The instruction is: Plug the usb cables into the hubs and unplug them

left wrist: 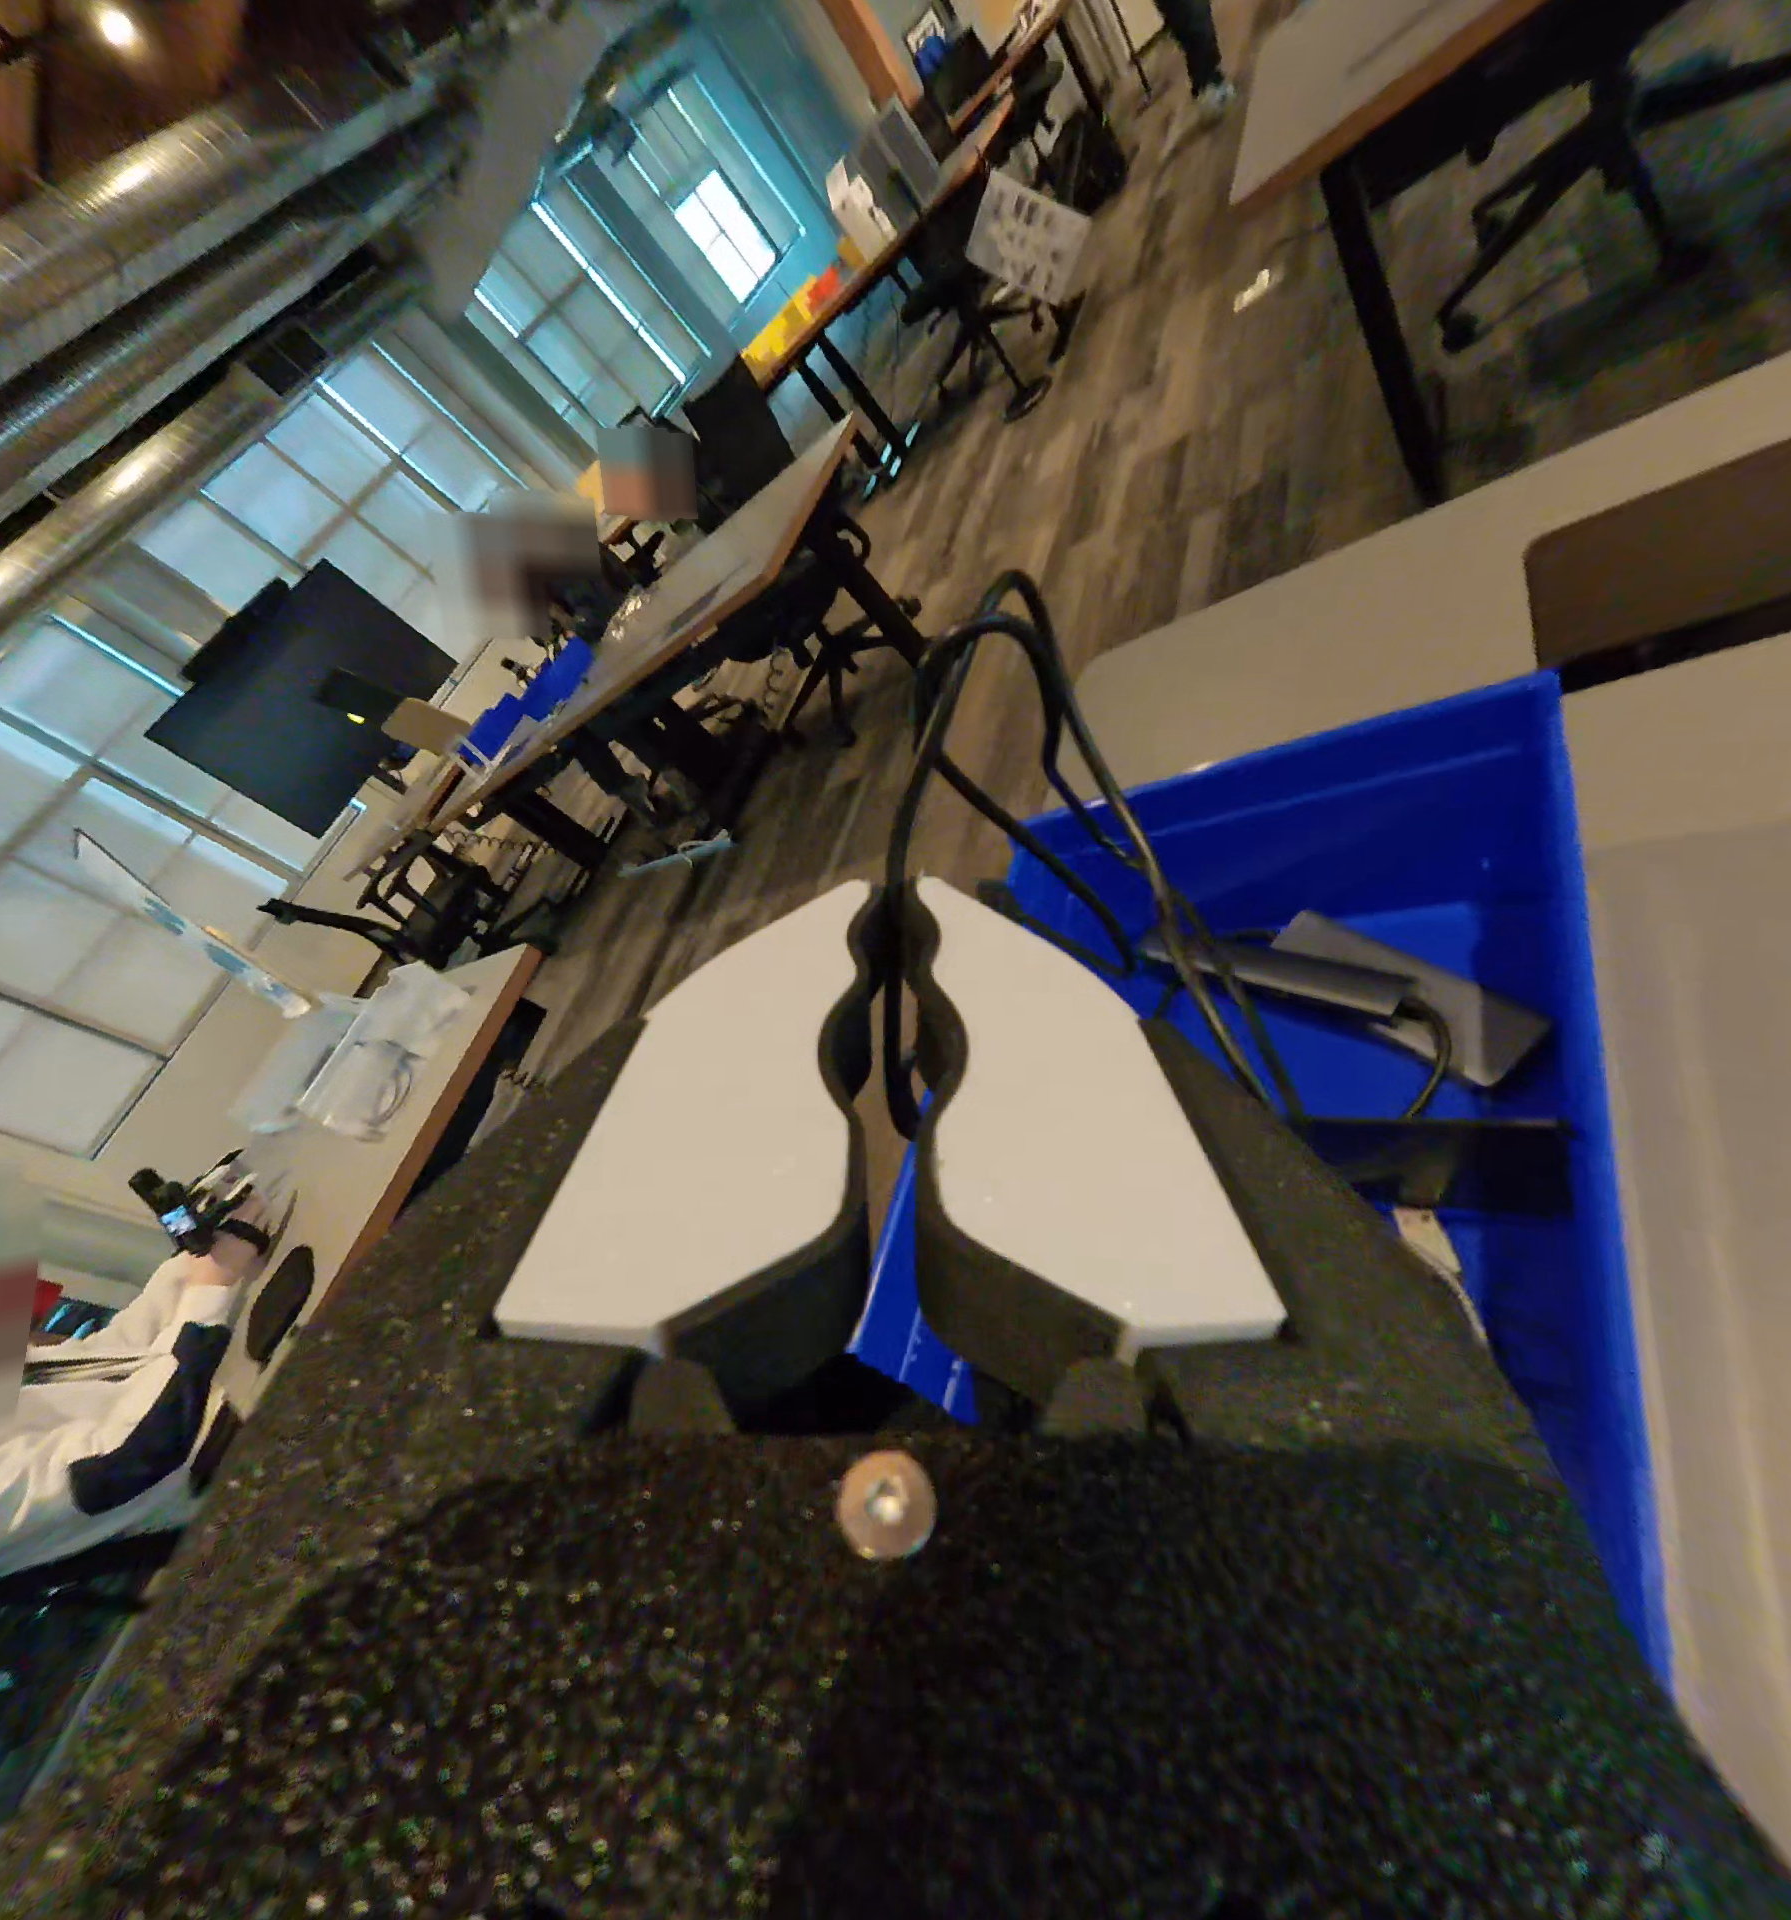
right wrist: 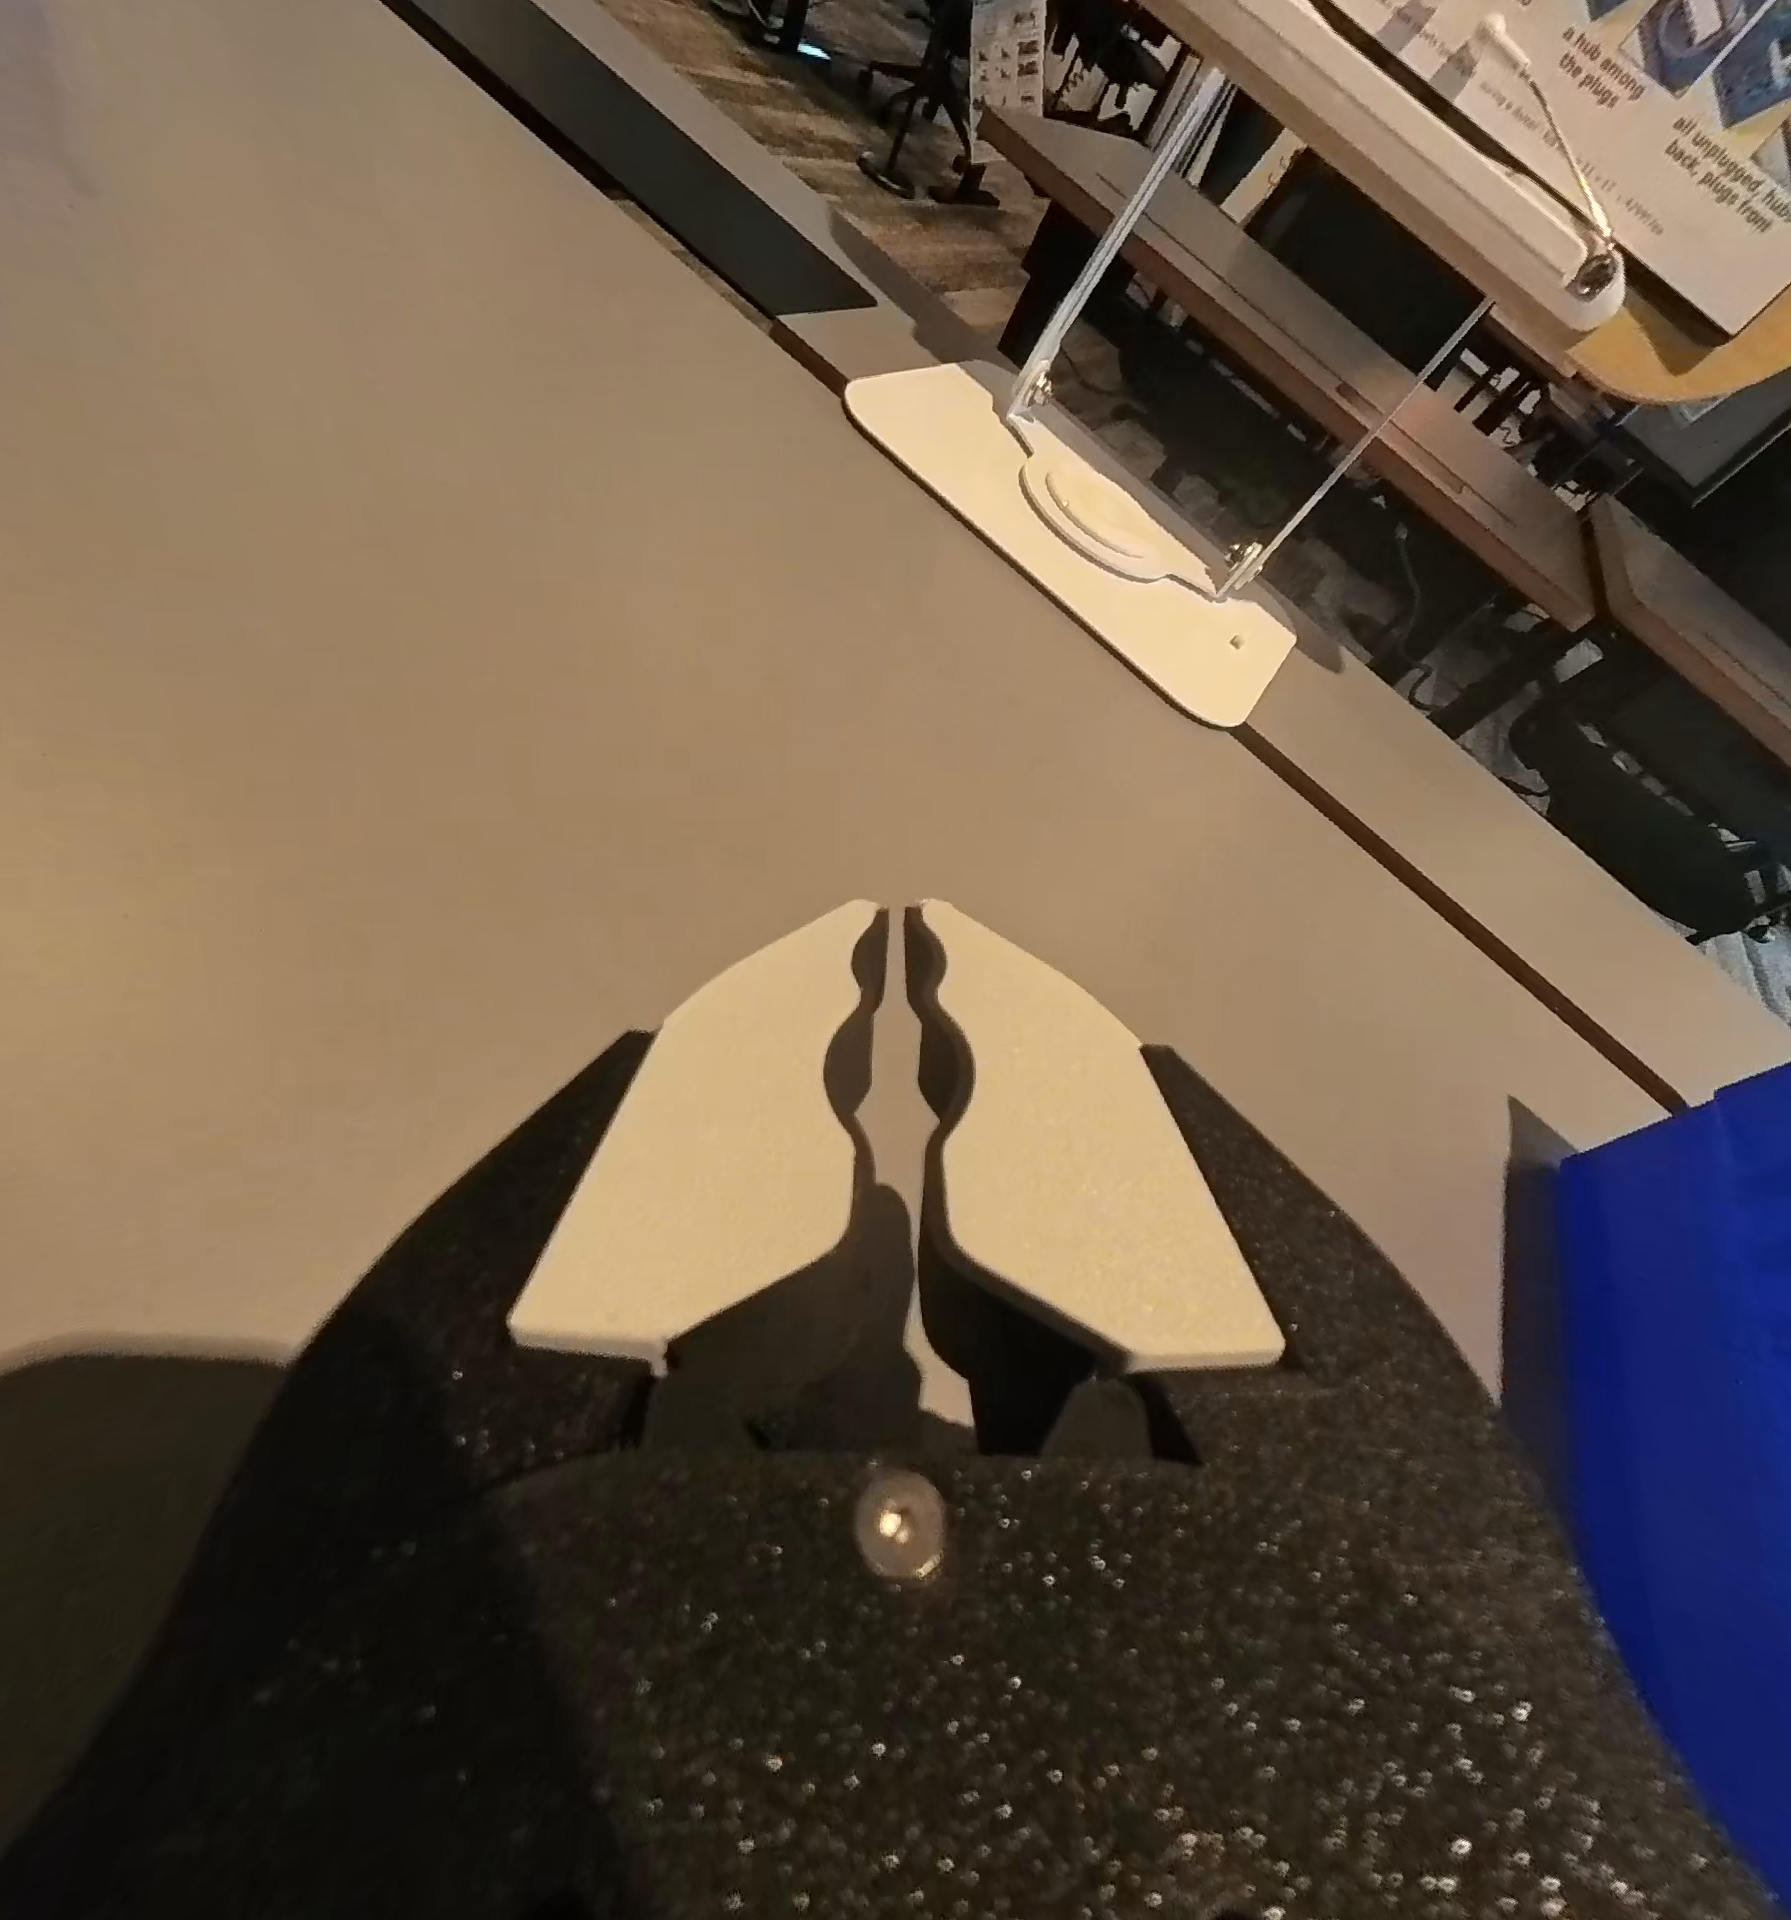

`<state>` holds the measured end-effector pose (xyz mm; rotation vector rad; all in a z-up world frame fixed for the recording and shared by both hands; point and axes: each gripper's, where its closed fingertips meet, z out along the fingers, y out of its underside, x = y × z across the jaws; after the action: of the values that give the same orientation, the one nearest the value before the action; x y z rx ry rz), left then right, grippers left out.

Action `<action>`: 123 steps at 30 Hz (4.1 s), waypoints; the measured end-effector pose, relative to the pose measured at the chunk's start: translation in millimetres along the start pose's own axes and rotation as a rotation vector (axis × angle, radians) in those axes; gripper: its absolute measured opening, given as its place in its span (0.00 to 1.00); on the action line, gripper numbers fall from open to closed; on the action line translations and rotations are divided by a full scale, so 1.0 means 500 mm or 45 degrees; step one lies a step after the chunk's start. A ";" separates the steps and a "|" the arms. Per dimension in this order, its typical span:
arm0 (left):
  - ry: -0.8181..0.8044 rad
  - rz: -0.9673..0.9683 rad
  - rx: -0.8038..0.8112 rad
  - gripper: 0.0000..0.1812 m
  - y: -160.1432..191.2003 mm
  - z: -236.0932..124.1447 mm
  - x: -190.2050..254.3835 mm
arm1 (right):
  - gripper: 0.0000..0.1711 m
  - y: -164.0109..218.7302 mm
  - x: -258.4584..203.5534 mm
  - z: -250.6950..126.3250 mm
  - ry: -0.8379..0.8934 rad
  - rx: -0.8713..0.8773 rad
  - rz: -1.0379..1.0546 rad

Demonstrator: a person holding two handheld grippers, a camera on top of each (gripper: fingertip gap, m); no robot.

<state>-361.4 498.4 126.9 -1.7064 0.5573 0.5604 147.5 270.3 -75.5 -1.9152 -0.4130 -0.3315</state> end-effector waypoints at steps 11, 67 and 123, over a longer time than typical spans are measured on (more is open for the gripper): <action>0.262 -0.162 0.599 0.01 -0.199 -0.155 0.069 | 0.02 0.001 -0.003 0.004 -0.006 -0.012 -0.009; 1.798 -0.206 0.218 0.19 -0.035 -0.218 0.674 | 0.03 0.002 -0.020 0.003 -0.056 -0.016 -0.068; -0.015 -0.415 -0.669 0.12 0.427 0.084 0.101 | 0.03 0.014 -0.046 0.016 -0.043 -0.094 -0.255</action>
<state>-460.9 495.5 -73.0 -2.2331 0.1126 0.5049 130.2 272.2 -94.0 -1.9571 -0.6251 -0.4515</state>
